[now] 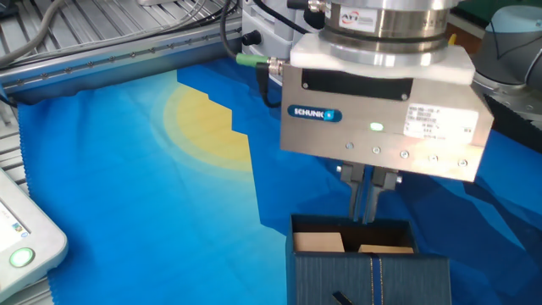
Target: Slide the outer casing onto the gift box
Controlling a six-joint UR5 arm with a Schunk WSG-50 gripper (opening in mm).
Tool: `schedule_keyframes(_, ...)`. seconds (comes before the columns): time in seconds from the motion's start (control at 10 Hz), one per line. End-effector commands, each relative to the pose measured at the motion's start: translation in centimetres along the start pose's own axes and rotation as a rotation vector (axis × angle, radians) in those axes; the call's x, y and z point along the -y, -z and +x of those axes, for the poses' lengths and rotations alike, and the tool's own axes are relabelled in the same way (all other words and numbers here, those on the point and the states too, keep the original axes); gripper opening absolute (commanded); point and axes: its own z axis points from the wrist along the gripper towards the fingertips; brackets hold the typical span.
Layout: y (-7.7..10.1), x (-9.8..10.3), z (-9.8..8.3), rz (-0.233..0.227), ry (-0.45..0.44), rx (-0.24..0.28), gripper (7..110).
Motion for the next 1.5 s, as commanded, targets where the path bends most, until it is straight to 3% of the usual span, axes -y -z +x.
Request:
schedule_keyframes(0.0,0.6,-0.2,-0.6,-0.011,-0.017,0.01,7)
schedule_keyframes(0.4,0.9,0.8,1.1,0.026,-0.07,-0.056,7)
schedule_keyframes(1.4,1.8,1.3,1.5,0.002,-0.119,-0.087,7)
